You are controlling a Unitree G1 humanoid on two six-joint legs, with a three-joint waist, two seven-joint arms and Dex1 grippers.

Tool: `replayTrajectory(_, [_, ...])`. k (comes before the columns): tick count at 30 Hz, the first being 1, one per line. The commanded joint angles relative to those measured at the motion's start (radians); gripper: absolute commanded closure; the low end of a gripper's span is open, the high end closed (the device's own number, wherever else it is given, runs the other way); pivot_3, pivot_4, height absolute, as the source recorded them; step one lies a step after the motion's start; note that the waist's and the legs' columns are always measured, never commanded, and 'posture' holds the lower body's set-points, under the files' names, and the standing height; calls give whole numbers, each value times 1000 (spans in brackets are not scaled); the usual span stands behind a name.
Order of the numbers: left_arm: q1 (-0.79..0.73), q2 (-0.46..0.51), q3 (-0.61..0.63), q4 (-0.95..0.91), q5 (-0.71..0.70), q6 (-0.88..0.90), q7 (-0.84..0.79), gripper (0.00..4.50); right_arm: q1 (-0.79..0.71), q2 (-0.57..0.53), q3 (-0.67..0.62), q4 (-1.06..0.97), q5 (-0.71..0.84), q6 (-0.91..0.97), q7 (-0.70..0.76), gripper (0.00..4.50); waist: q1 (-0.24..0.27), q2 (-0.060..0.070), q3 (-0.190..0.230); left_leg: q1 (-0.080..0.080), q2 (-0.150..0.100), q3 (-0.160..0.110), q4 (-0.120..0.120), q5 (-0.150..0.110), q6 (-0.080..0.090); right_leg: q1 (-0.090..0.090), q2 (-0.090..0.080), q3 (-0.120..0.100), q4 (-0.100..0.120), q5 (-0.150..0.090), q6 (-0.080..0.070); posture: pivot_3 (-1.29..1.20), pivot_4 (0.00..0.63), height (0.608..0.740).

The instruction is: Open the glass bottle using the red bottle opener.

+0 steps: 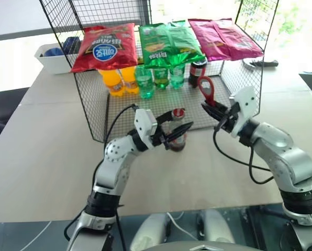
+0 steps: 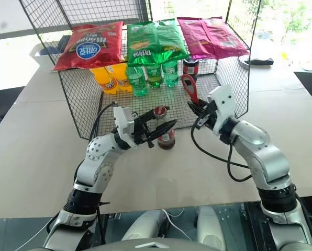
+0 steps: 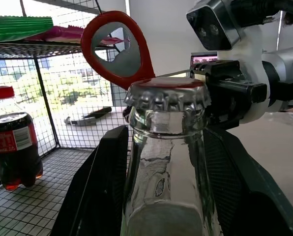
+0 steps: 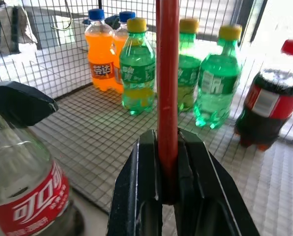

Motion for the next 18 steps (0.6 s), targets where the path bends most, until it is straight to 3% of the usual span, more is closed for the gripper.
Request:
replayTrajectory(1, [22,21,-10,25,36,10,9,2763,5,-12,50,-17,-216,-269,-27,4500,0,0,0,0,0,0,0,0,0,0,0,0,0,0,0,0,150,734])
replayTrajectory(8, [11,24,-9,27,29,17,24,2763,81,-45,134,126,-527,-704,-79,4500,0,-5,-4,2,1,1,0,0,0,0,5,1,0,0,0,0,150,734])
replayTrajectory(18, [0,13,0,56,20,17,41,2763,14,19,223,426,-758,-944,-171,4500,-1,-6,-5,4,7,6,0,2,-3,0,13,6,1,4,-4,0,150,734])
